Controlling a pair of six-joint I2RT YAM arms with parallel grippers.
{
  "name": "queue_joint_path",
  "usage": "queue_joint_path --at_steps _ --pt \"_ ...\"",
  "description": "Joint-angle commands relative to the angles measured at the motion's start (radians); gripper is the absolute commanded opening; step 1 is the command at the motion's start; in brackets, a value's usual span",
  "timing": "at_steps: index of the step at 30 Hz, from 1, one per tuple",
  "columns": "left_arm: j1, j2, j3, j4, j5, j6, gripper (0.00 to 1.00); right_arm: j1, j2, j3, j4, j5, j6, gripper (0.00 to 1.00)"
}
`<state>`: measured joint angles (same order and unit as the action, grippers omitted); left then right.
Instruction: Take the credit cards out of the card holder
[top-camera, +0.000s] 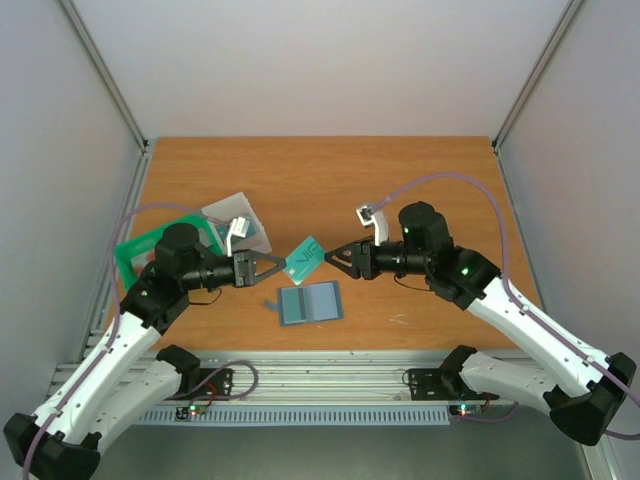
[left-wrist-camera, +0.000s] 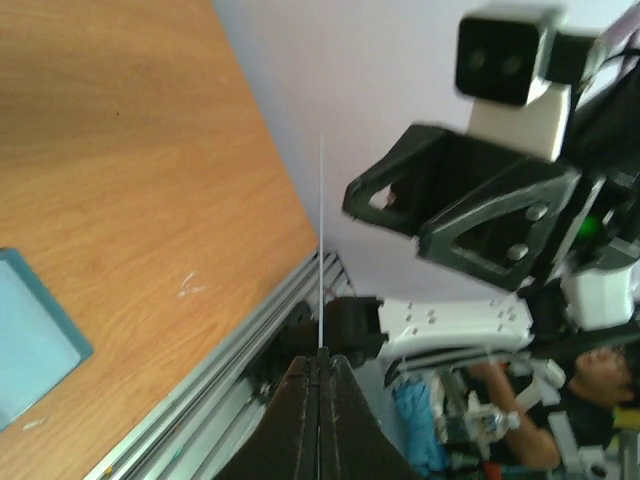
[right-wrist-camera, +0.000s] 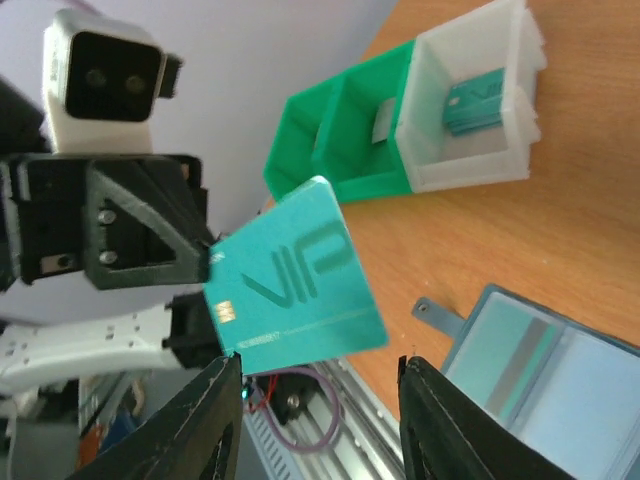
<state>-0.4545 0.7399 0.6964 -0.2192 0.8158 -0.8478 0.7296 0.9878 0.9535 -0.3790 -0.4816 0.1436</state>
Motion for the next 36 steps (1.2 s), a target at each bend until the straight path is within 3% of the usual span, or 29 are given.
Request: queue_joint_path --at_steps 1,7,15,16,22,24,25,27,31,33,36 --pt "0.000 0.000 0.042 -0.204 0.105 0.202 0.00 -0.003 0.067 0.107 -0.249 -0.130 -0.231 0.45" --pt "0.000 0.019 0.040 -0.187 0.218 0.223 0.00 -0.003 0.143 0.130 -0.224 -0.320 -0.247 0.48" --pt "0.000 0.025 0.009 -0.163 0.255 0.241 0.01 -0.003 0.163 0.127 -0.231 -0.312 -0.268 0.48" --pt "0.000 0.028 0.006 -0.160 0.260 0.240 0.00 -0.003 0.168 0.125 -0.229 -0.326 -0.268 0.45" --pt "0.000 0.018 0.002 -0.144 0.266 0.234 0.01 -0.004 0.155 0.109 -0.187 -0.336 -0.244 0.07" --pt "0.000 0.008 0.016 -0.156 0.241 0.231 0.02 -0.003 0.147 0.103 -0.168 -0.318 -0.221 0.01" --pt "0.000 0.002 0.023 -0.164 0.224 0.233 0.08 -0.003 0.146 0.097 -0.158 -0.298 -0.200 0.01" --pt "0.000 -0.018 0.033 -0.192 0.158 0.234 0.29 -0.008 0.139 0.068 -0.115 -0.270 -0.164 0.01" --pt "0.000 -0.076 -0.016 -0.152 0.048 0.192 0.56 -0.047 0.121 -0.007 0.038 -0.310 0.000 0.01" --pt "0.000 -0.103 -0.044 -0.112 0.007 0.138 0.63 -0.054 0.113 -0.022 0.098 -0.312 0.056 0.01" --pt "0.000 -0.134 -0.094 -0.037 -0.058 0.062 0.65 -0.060 0.108 -0.025 0.126 -0.299 0.123 0.01"
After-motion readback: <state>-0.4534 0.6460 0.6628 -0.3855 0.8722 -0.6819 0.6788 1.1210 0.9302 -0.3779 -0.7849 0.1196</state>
